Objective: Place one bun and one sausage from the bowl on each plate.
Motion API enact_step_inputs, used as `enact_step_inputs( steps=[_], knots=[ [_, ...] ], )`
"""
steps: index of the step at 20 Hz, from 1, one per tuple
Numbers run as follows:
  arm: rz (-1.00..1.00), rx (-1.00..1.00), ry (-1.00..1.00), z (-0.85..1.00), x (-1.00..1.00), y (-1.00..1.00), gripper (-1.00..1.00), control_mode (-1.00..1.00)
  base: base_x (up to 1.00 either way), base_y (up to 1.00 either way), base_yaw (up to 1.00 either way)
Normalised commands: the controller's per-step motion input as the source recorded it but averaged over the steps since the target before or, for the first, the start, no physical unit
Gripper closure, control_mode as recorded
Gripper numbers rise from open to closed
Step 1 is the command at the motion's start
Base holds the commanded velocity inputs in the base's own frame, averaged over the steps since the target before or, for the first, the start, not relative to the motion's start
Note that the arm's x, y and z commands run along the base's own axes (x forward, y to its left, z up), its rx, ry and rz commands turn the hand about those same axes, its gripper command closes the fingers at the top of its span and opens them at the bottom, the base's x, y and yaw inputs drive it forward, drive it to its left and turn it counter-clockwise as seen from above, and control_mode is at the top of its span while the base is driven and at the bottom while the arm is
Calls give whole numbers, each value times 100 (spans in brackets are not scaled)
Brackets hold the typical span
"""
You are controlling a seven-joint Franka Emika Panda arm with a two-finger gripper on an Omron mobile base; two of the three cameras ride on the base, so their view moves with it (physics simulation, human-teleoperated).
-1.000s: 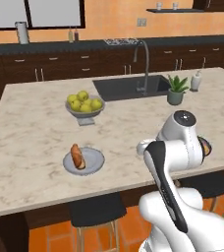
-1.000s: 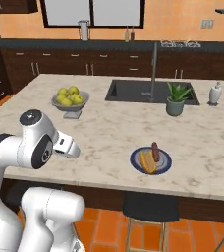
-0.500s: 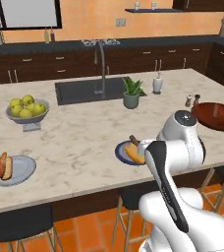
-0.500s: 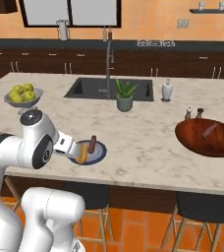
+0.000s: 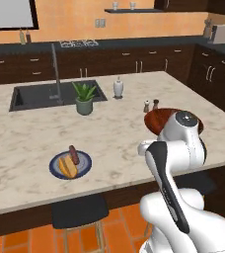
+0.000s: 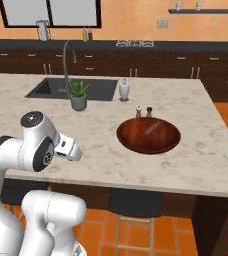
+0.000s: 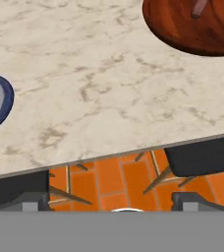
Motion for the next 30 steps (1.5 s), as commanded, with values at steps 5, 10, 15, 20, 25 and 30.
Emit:
enact_step_inputs(
  steps=[5,10,15,20,25,30],
  knots=[
    [0,0,0,0,0,0,-100,100,23,-100,0],
    [0,0,0,0,0,0,-100,100,56,-93,0],
    [0,0,0,0,0,0,-100,100,84,5,1],
    [0,0,0,0,0,0,-100,100,19,10,0],
    [0,0,0,0,0,0,-100,100,42,8,-9],
    [0,0,0,0,0,0,-100,100,62,6,-8]
  ],
)
